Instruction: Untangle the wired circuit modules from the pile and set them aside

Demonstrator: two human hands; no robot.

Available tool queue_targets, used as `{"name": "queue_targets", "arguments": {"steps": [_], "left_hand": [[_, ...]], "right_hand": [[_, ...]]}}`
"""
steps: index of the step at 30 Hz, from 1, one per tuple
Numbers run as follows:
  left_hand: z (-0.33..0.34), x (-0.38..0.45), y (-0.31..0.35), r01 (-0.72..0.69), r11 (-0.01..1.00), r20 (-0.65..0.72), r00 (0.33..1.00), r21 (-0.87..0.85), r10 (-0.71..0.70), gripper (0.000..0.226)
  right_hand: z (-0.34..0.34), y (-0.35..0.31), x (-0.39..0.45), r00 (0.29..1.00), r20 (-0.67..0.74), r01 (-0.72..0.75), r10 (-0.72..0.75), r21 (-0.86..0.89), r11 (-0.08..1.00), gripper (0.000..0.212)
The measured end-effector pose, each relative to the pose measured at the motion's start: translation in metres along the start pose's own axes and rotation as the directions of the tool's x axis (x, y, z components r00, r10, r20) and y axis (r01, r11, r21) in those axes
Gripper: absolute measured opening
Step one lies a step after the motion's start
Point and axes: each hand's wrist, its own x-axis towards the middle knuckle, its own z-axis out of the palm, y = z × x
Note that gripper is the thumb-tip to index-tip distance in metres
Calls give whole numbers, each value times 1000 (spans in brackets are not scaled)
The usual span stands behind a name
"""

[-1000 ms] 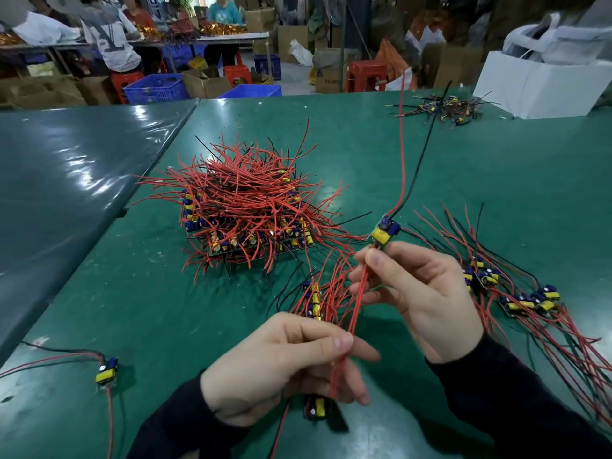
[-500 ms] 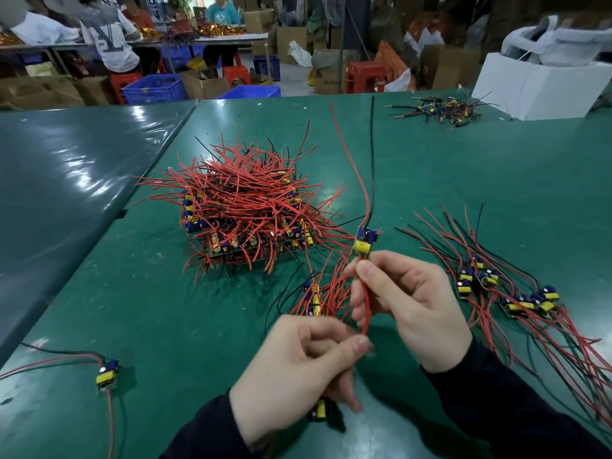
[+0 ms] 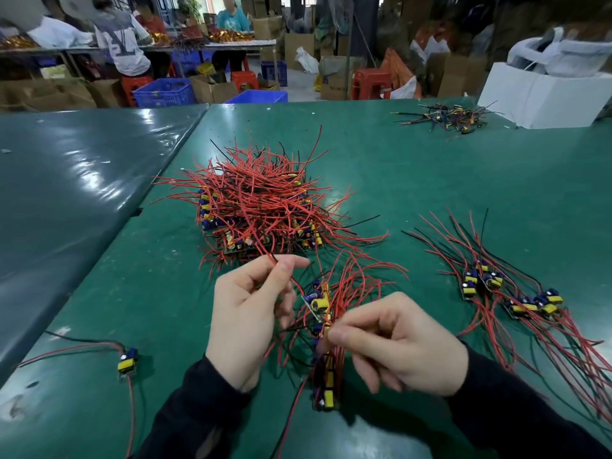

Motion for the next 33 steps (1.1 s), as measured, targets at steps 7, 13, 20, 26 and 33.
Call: {"name": "queue_targets", "arguments": {"steps": [7,13,20,26,33], "left_hand": [[0,1,-1,41,998,91,995,43,-45,28],[2,-1,1,184,964,197,969,-192,-146,22],[-4,3,5,219,938,164,970,-270,-179,23],[-3,3,7,194,922,142,978,-336,-154,25],[-21,16,12,94,913,-44,992,-397,-122,31]], "right_hand": [[3,2,-16,979,-203,-32,13,-90,995,29],[4,-4,-27,967,-249,-44,51,34,998,29],[15,-5,-33,969,-239,-34,64,128,991,27],[17,-6,-41,964,-258,-28,72,168,985,24],[5,-7,-65,951,-307,-58,39,-55,997,20]]}}
